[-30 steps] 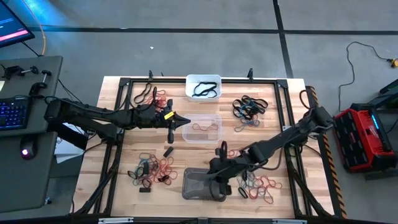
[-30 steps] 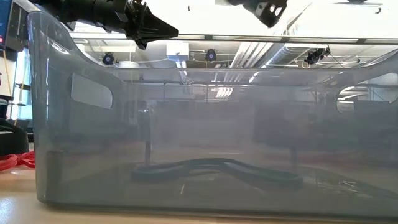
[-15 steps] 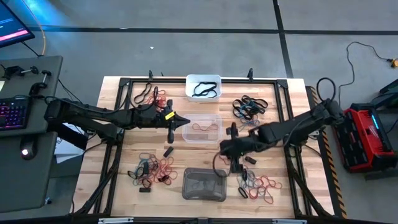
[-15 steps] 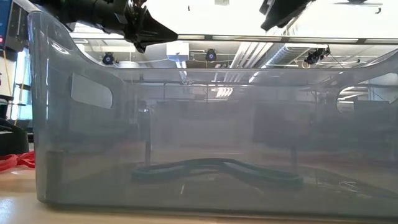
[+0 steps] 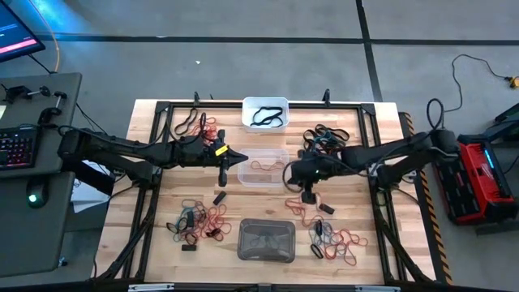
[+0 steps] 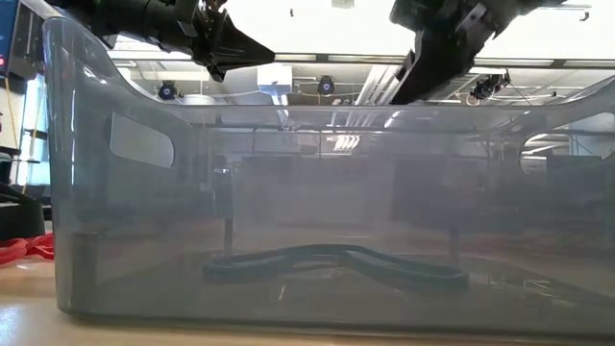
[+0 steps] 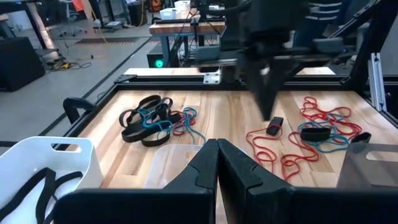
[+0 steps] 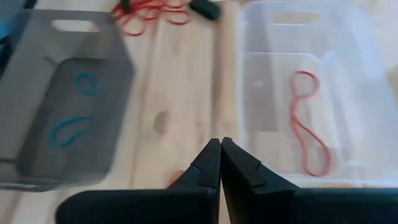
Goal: Sort rubber bands into baskets
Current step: Put the black rubber band into the white bin
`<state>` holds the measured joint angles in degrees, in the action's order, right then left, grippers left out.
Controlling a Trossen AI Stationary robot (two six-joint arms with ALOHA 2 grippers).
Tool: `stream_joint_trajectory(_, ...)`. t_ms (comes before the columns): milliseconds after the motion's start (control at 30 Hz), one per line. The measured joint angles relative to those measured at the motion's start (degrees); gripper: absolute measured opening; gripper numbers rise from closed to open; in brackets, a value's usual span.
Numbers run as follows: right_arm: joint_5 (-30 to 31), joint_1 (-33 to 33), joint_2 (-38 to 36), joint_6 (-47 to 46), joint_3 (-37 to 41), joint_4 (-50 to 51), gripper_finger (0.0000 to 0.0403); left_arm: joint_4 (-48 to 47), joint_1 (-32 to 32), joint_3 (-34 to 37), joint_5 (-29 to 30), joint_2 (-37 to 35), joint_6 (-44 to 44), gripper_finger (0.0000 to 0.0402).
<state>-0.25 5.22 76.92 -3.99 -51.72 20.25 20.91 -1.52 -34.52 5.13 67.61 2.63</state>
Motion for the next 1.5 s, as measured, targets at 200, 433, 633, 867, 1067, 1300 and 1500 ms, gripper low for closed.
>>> stream_joint_trajectory(200,0.1,-5.4,-4.8,0.0,4.4,-2.0,0.0000,2.7,-1.4,0.0,0.0,0.3,-0.9,0.0000)
stream_joint_trajectory(433,0.5,-12.8,-5.7,2.3,5.8,-0.9,0.0000,5.8,-5.2,0.0,-3.8,2.2,-1.1,0.0000)
stream_joint_trajectory(633,2.6,-20.4,-5.7,2.9,5.8,0.3,0.0000,6.9,-7.5,0.0,-5.6,5.7,-1.0,0.0000)
stream_joint_trajectory(867,14.1,-29.2,-5.7,2.3,5.8,6.2,0.0010,10.7,-9.8,0.0,-7.5,9.2,-0.9,0.0000)
stream_joint_trajectory(1067,15.1,-36.5,-5.1,1.5,5.8,8.6,0.0078,10.5,-11.3,0.0,-7.6,10.8,-0.9,0.0000)
stream_joint_trajectory(1300,13.3,-43.0,1.5,5.5,5.8,8.4,0.0147,10.9,-11.2,0.0,-7.6,11.3,-0.9,0.0000)
stream_joint_trajectory(1500,11.5,-46.4,7.3,7.8,5.8,7.1,0.0158,10.7,-11.0,0.0,-7.6,11.3,-0.9,0.0000)
